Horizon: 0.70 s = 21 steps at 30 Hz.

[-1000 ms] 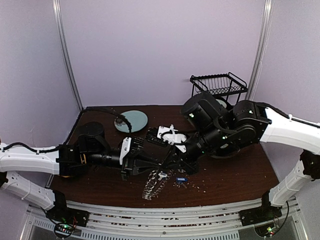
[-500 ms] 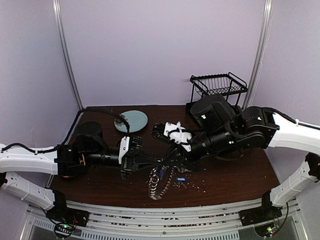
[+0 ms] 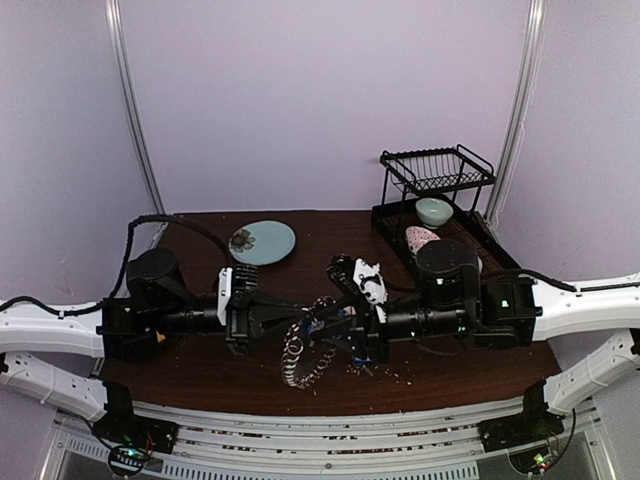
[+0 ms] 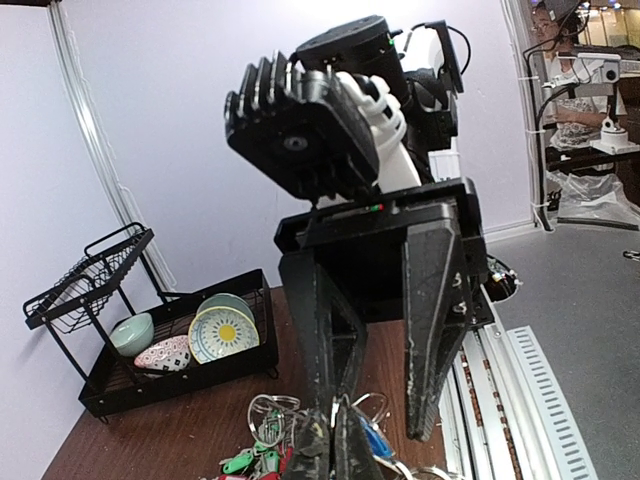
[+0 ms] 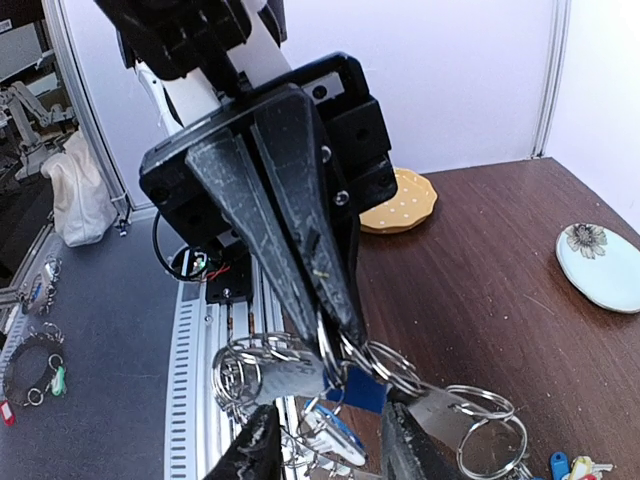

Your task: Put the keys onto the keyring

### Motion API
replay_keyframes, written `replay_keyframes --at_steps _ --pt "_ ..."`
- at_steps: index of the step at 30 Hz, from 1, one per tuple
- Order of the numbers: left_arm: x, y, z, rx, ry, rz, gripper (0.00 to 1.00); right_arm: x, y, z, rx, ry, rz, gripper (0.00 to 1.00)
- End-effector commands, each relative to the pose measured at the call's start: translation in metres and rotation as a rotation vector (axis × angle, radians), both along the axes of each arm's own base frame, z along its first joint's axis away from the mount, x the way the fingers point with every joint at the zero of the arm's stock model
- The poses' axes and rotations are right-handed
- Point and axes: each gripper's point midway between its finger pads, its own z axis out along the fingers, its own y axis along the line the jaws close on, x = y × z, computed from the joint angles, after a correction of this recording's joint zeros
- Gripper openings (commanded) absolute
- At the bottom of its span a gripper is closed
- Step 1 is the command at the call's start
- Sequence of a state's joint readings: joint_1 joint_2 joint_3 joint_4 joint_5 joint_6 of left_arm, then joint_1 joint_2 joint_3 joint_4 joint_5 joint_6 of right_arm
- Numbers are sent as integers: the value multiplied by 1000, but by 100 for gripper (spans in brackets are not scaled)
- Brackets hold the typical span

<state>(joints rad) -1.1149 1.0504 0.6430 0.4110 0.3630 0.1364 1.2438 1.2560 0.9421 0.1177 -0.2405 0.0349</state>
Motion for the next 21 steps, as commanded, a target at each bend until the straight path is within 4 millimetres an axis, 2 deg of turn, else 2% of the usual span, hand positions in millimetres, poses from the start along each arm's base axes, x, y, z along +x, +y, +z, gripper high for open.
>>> replay_keyframes --at_steps 1,4,13,21 --pt "-1 6 29 -107 -42 21 0 2 9 31 127 -5 -2 36" --pt "0 7 30 -109 -46 28 0 6 7 31 131 -8 -24 32" --pt "0 16 41 -158 -61 47 0 5 6 20 100 5 -27 6" --pt "-5 25 53 -226 -75 47 0 0 12 12 87 29 14 9"
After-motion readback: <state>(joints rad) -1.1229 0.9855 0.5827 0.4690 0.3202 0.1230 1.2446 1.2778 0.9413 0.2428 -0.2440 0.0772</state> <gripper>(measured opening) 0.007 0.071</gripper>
